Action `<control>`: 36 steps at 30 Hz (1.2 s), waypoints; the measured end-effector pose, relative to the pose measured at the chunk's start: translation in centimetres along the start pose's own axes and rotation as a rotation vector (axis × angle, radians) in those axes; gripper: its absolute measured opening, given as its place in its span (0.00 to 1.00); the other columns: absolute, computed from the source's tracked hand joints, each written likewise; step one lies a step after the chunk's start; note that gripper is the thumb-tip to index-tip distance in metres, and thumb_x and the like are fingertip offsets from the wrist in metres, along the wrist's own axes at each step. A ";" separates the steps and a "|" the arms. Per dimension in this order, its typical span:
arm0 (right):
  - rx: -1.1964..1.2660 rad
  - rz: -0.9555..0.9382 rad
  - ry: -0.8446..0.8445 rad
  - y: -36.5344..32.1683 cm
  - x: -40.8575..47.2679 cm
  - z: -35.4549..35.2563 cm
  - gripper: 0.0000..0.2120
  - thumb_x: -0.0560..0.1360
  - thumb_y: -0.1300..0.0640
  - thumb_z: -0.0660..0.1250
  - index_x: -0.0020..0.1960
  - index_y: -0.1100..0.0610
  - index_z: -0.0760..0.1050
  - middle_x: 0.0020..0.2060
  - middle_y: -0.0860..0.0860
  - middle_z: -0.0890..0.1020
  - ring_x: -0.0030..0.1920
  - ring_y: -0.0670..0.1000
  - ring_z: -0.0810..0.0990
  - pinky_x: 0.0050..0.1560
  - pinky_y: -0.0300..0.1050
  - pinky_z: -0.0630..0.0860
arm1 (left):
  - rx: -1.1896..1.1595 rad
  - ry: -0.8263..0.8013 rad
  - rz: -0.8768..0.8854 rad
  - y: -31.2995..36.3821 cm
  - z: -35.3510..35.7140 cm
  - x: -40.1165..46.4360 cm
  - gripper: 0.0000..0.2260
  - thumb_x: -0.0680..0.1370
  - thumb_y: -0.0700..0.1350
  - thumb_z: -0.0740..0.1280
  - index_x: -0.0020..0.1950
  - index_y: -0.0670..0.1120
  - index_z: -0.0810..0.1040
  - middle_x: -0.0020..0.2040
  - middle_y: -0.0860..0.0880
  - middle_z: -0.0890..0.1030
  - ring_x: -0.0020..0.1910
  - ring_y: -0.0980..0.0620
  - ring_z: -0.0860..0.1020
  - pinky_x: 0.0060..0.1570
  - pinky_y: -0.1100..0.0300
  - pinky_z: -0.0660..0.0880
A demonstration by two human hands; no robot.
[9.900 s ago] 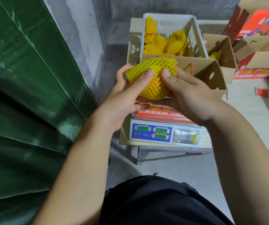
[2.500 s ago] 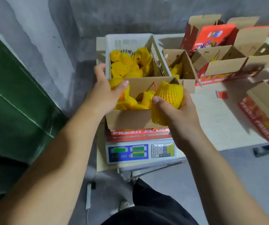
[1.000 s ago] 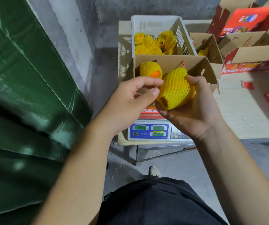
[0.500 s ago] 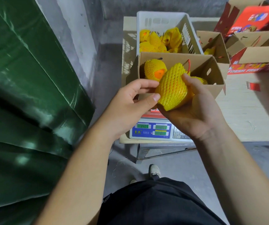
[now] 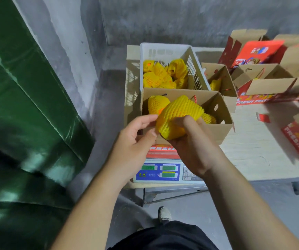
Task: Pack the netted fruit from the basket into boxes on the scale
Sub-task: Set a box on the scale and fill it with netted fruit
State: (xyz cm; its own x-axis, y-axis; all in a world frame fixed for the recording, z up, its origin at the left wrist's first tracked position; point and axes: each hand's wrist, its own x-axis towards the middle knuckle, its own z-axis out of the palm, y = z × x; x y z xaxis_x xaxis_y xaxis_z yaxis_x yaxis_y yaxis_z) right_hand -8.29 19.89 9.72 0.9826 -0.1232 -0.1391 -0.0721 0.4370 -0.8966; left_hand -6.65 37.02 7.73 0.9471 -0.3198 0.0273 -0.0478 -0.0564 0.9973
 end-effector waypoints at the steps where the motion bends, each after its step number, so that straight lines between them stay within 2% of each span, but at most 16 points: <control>1: -0.186 -0.101 0.080 -0.7 0.9 -0.7 0.15 0.75 0.53 0.70 0.61 0.52 0.76 0.57 0.58 0.82 0.61 0.60 0.82 0.56 0.54 0.83 | 0.020 0.000 -0.008 0.0 -0.1 0.2 0.13 0.84 0.52 0.66 0.66 0.66 0.78 0.59 0.68 0.82 0.54 0.62 0.84 0.43 0.68 0.80; 3: -0.665 -0.341 0.258 -2.5 3.1 -2.1 0.21 0.73 0.46 0.74 0.62 0.43 0.73 0.57 0.47 0.81 0.60 0.50 0.81 0.58 0.52 0.83 | 0.041 -0.003 -0.030 0.0 -0.1 0.7 0.12 0.84 0.51 0.67 0.66 0.65 0.78 0.60 0.68 0.81 0.54 0.63 0.83 0.42 0.71 0.78; 5: -1.103 -0.482 0.317 -3.9 5.9 -3.6 0.31 0.73 0.48 0.77 0.72 0.48 0.67 0.67 0.51 0.75 0.66 0.54 0.76 0.64 0.57 0.78 | 0.065 -0.012 -0.055 0.0 0.0 1.1 0.12 0.84 0.52 0.67 0.66 0.64 0.78 0.61 0.68 0.81 0.56 0.62 0.83 0.43 0.68 0.79; 7: -1.453 -0.333 0.175 -5.0 8.2 -4.8 0.39 0.74 0.47 0.77 0.79 0.51 0.63 0.75 0.55 0.69 0.72 0.60 0.70 0.70 0.60 0.73 | 0.077 -0.018 -0.082 0.1 0.1 1.4 0.13 0.82 0.57 0.67 0.66 0.65 0.78 0.61 0.68 0.81 0.59 0.59 0.82 0.51 0.61 0.79; 9: -1.633 -0.110 -0.012 -5.4 9.1 -5.8 0.40 0.75 0.41 0.75 0.81 0.52 0.63 0.78 0.55 0.68 0.75 0.60 0.69 0.72 0.59 0.71 | 0.070 -0.019 -0.106 0.0 0.0 1.6 0.15 0.79 0.60 0.66 0.66 0.65 0.78 0.61 0.68 0.81 0.60 0.57 0.82 0.55 0.57 0.79; 10: -1.624 -0.087 -0.032 -5.3 8.9 -6.3 0.37 0.76 0.41 0.74 0.80 0.52 0.65 0.77 0.54 0.70 0.73 0.58 0.72 0.69 0.57 0.74 | 0.067 -0.021 -0.114 -0.1 -0.1 1.7 0.14 0.80 0.59 0.67 0.66 0.66 0.79 0.61 0.68 0.81 0.60 0.58 0.82 0.55 0.57 0.79; 12: -1.451 -0.199 0.086 -4.7 7.6 -6.8 0.29 0.79 0.44 0.71 0.76 0.52 0.70 0.72 0.52 0.76 0.67 0.55 0.78 0.62 0.53 0.78 | 0.076 -0.015 -0.124 -0.4 -0.4 1.9 0.11 0.84 0.54 0.66 0.65 0.66 0.79 0.60 0.68 0.82 0.58 0.61 0.82 0.52 0.59 0.78; 14: -1.318 -0.313 0.211 -3.4 5.7 -6.6 0.23 0.81 0.48 0.69 0.73 0.51 0.73 0.68 0.50 0.79 0.65 0.53 0.79 0.61 0.50 0.77 | 0.081 0.001 -0.132 -0.8 -0.7 1.9 0.12 0.85 0.51 0.65 0.65 0.64 0.79 0.58 0.68 0.82 0.55 0.63 0.83 0.50 0.61 0.78; 16: -1.237 -0.343 0.221 -1.8 3.9 -5.8 0.19 0.81 0.50 0.69 0.71 0.50 0.75 0.67 0.48 0.80 0.66 0.51 0.78 0.60 0.48 0.76 | 0.079 0.009 -0.135 -0.9 -0.9 1.8 0.11 0.85 0.50 0.65 0.65 0.63 0.80 0.57 0.67 0.83 0.54 0.63 0.83 0.49 0.61 0.77; 20: -1.167 -0.347 0.026 0.3 1.3 -2.7 0.16 0.83 0.49 0.67 0.68 0.51 0.78 0.64 0.47 0.82 0.62 0.46 0.78 0.57 0.44 0.77 | 0.076 0.010 -0.123 -0.4 -1.1 1.5 0.14 0.79 0.57 0.65 0.64 0.64 0.80 0.57 0.66 0.83 0.53 0.63 0.84 0.47 0.64 0.77; 23: -1.154 -0.388 -0.114 0.8 0.3 -0.8 0.14 0.83 0.51 0.67 0.67 0.53 0.79 0.60 0.46 0.82 0.60 0.43 0.78 0.55 0.35 0.74 | 0.058 0.012 -0.128 -0.2 -1.1 1.1 0.14 0.78 0.58 0.66 0.62 0.65 0.81 0.57 0.65 0.84 0.53 0.65 0.83 0.40 0.68 0.79; 26: -1.139 -0.414 -0.166 0.9 -0.3 -0.4 0.13 0.83 0.54 0.67 0.67 0.52 0.79 0.60 0.42 0.81 0.59 0.34 0.76 0.54 0.25 0.70 | 0.055 0.019 -0.120 -0.1 -1.2 0.2 0.13 0.78 0.58 0.66 0.62 0.65 0.81 0.57 0.65 0.84 0.54 0.65 0.83 0.40 0.73 0.77; 29: -1.169 -0.422 -0.160 0.8 -0.8 -0.7 0.13 0.83 0.55 0.67 0.68 0.51 0.79 0.59 0.38 0.78 0.57 0.24 0.71 0.55 0.20 0.66 | 0.065 0.027 -0.126 -0.2 -1.6 -0.6 0.11 0.80 0.57 0.65 0.60 0.67 0.81 0.57 0.64 0.84 0.52 0.64 0.84 0.40 0.73 0.77; 32: -1.139 -0.418 -0.199 0.6 -0.9 -0.6 0.13 0.84 0.55 0.66 0.68 0.52 0.80 0.61 0.39 0.79 0.60 0.29 0.73 0.55 0.23 0.68 | 0.068 0.049 -0.125 -0.2 -2.0 -1.1 0.10 0.82 0.53 0.65 0.59 0.66 0.82 0.55 0.64 0.85 0.52 0.63 0.84 0.40 0.73 0.77; 34: -1.101 -0.440 -0.256 0.4 -0.9 -0.3 0.13 0.84 0.56 0.66 0.68 0.55 0.80 0.62 0.45 0.82 0.63 0.40 0.77 0.59 0.35 0.74 | 0.065 0.063 -0.114 -0.1 -2.2 -1.2 0.10 0.83 0.51 0.65 0.58 0.65 0.82 0.54 0.63 0.85 0.51 0.63 0.84 0.40 0.72 0.77; 36: -1.082 -0.468 -0.296 0.5 -0.9 -0.2 0.13 0.84 0.58 0.66 0.67 0.57 0.80 0.61 0.48 0.83 0.64 0.46 0.79 0.63 0.47 0.77 | 0.061 0.066 -0.117 -0.1 -2.3 -1.2 0.09 0.84 0.50 0.65 0.58 0.63 0.83 0.54 0.63 0.85 0.51 0.63 0.85 0.40 0.72 0.78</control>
State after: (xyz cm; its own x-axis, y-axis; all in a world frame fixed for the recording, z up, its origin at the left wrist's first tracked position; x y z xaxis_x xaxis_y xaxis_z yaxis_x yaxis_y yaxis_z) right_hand -9.21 20.05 9.34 0.9428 0.2006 0.2663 0.3333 -0.5822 -0.7416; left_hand -7.06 39.57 7.80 0.9661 -0.2446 -0.0823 0.0468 -0.1476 0.9879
